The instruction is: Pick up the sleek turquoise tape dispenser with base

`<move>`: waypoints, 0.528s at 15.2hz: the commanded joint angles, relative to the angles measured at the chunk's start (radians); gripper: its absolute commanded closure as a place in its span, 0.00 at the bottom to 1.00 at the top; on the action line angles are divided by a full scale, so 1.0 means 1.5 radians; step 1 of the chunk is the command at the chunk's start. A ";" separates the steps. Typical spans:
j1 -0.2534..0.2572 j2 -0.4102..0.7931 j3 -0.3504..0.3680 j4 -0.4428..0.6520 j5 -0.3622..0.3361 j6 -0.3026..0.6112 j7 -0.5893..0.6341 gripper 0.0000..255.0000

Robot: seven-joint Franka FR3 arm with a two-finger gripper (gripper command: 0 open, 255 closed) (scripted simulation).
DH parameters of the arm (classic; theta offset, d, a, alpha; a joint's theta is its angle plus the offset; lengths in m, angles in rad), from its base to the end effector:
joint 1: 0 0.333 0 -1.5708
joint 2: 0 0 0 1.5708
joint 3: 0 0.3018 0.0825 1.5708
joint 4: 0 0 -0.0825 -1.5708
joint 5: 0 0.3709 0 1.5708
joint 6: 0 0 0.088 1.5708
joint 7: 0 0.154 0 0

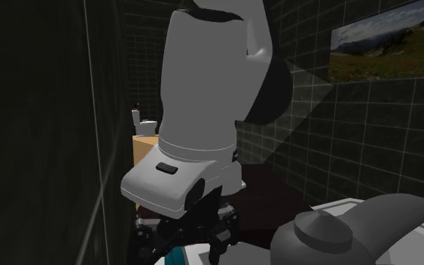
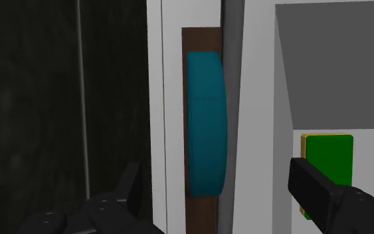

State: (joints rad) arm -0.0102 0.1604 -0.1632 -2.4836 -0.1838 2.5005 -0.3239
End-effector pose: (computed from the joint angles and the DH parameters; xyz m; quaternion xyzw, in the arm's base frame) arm 0.4370 -0.0840 0.1675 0.9839 0.1517 -0.0845 0.0430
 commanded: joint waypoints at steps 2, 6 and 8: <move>-0.003 0.026 -0.002 -0.001 0.000 0.025 0.003 0.00; -0.004 0.026 -0.002 0.000 0.000 0.024 0.001 1.00; -0.003 0.026 -0.002 0.000 0.000 0.023 0.002 1.00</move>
State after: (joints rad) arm -0.0150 0.1984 -0.1657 -2.4830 -0.1835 2.5354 -0.3216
